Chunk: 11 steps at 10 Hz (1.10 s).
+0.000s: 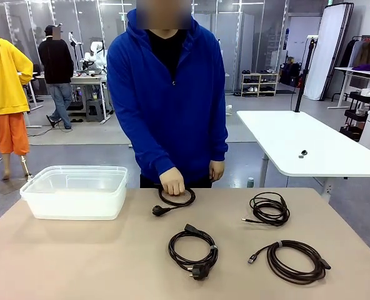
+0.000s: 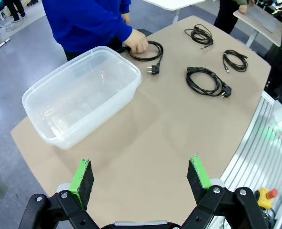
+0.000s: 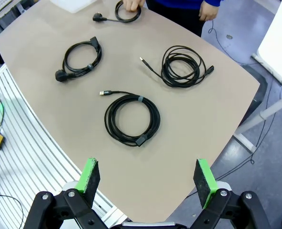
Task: Organize and store the cables.
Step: Place the Power Cable into the Organizing box.
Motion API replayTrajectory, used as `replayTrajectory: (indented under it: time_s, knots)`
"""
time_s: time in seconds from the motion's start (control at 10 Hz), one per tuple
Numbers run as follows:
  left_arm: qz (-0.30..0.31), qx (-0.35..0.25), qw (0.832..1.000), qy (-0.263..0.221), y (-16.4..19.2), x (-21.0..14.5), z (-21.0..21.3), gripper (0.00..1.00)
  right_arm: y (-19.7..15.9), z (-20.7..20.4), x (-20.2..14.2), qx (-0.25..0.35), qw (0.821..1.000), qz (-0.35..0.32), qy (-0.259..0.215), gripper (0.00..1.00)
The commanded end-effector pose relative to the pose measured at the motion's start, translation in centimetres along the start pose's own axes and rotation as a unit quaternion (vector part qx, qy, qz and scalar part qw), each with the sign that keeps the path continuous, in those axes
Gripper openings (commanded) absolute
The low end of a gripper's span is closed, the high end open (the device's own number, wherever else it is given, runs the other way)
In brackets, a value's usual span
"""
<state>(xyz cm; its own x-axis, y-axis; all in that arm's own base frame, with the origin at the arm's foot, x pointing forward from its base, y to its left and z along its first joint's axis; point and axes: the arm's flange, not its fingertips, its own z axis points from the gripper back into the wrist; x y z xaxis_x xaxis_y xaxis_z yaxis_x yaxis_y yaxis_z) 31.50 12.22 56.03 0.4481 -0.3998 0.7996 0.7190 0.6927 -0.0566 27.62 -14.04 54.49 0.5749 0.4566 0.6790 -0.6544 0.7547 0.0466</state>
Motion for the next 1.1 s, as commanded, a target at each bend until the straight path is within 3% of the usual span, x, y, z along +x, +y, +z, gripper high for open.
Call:
replayTrajectory:
  time_s: [0.0, 0.4, 0.8, 0.9, 1.0]
  knots:
    - [-0.008, -0.01, 1.0, -0.004, 0.1, -0.1, 0.0, 1.0, 0.1, 0.0, -0.1, 0.002, 1.0, 0.008, 0.002, 1.0]
    - [0.0, 0.0, 1.0, 0.0, 0.0, 0.0, 0.0, 1.0, 0.1, 0.0, -0.1, 0.002, 1.0, 0.008, 0.002, 1.0]
    - [-0.051, -0.099, 0.992, 0.066, -7.1, 8.5, -12.3, 1.0, 0.1, 0.0, -0.1, 0.002, 1.0, 0.008, 0.002, 1.0]
    - [-0.062, -0.107, 0.988, 0.091, -9.7, 10.4, -14.6, 1.0, 0.1, 0.0, -0.1, 0.002, 1.0, 0.008, 0.002, 1.0]
    - [-0.079, -0.111, 0.98, 0.147, -12.7, 12.0, -17.0, 1.0, 0.1, 0.0, -0.1, 0.002, 1.0, 0.008, 0.002, 1.0]
